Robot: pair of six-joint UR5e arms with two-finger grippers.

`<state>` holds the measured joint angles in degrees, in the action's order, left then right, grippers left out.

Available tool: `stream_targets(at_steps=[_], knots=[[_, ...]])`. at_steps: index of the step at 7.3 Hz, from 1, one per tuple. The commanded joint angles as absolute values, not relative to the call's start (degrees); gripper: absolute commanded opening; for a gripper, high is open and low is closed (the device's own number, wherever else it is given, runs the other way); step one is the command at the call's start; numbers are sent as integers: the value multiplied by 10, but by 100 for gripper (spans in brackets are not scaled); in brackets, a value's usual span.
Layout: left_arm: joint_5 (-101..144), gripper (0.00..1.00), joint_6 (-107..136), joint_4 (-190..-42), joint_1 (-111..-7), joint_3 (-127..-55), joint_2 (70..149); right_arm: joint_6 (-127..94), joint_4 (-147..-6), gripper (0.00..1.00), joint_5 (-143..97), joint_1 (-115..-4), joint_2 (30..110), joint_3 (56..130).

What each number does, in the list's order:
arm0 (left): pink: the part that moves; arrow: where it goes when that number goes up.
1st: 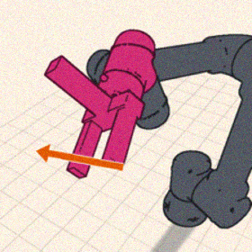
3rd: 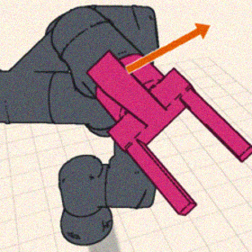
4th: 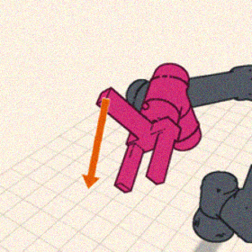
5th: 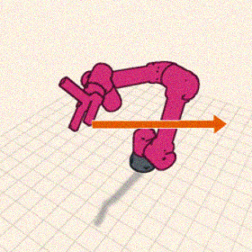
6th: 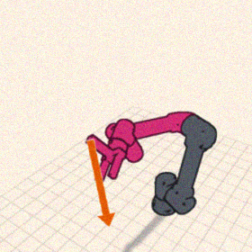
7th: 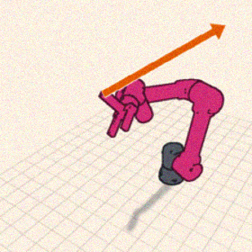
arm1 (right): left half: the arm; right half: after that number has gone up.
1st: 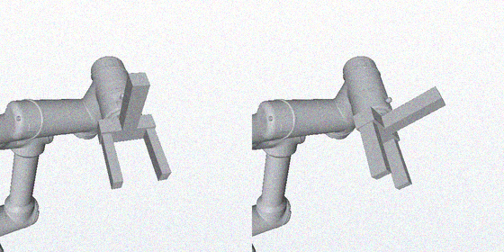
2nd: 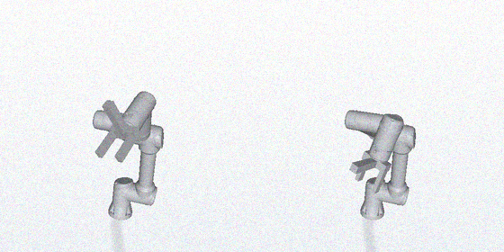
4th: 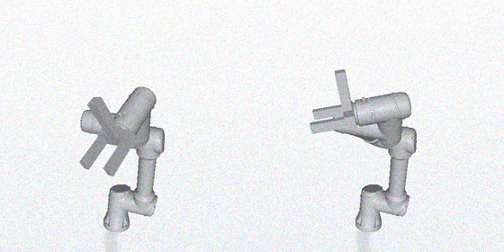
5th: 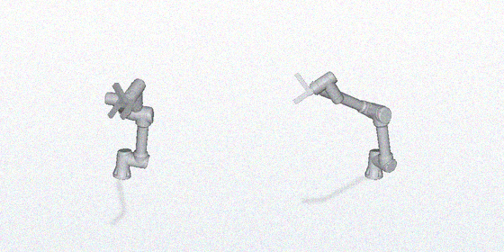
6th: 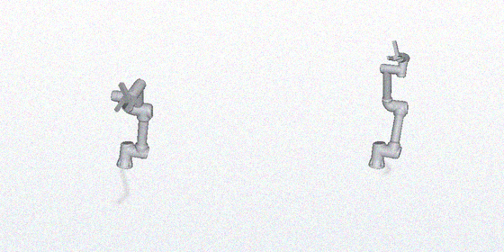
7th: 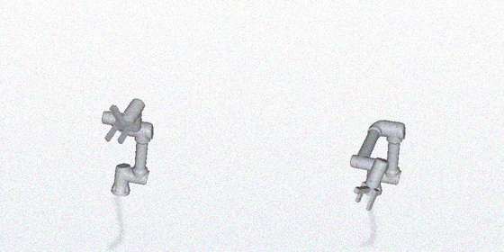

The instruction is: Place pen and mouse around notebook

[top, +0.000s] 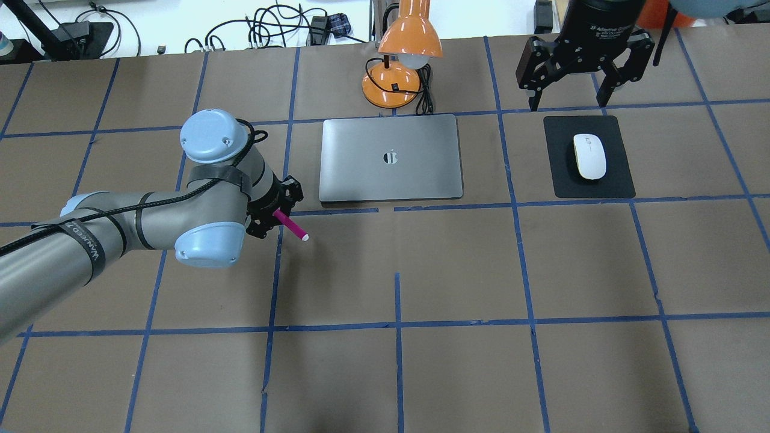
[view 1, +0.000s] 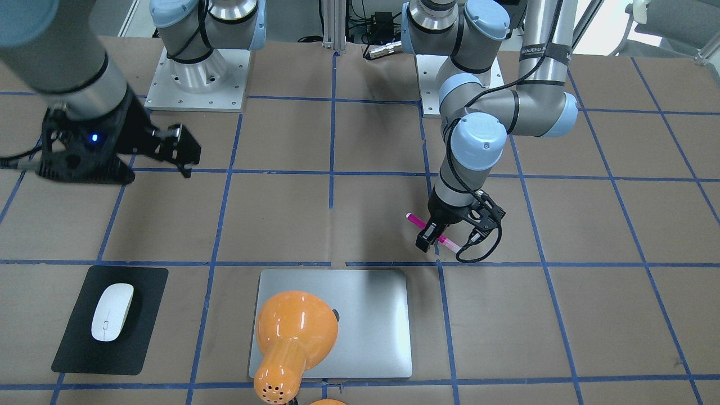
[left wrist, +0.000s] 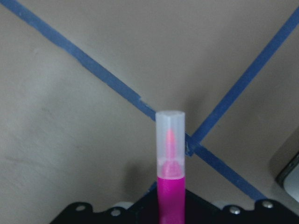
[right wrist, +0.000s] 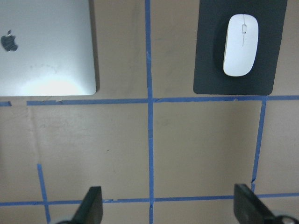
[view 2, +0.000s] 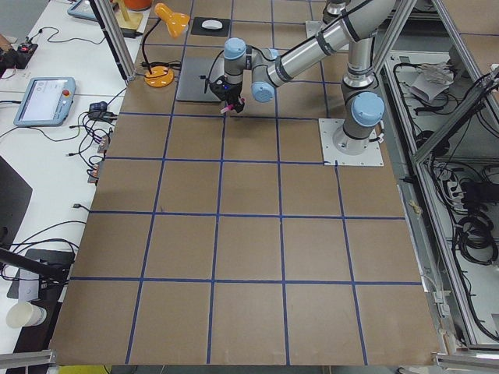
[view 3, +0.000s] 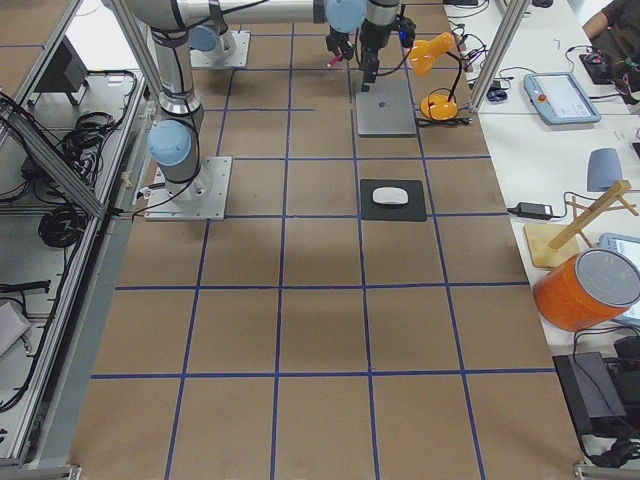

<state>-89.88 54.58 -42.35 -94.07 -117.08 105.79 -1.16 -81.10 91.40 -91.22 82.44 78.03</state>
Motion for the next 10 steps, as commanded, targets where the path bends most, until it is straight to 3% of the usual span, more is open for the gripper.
stream_targets(at_steps=[1, 5, 10], knots=[[-902, 0, 707, -420, -1014, -1161, 1063, -25, -849, 100, 913, -922, 865, 843], [-896, 0, 956, -401, -1132, -1136, 1113, -18, -929, 100, 922, -914, 871, 867], [-897, 0, 1027, -437, -1153, -1105, 1155, -15, -932, 100, 914, -916, 869, 867]])
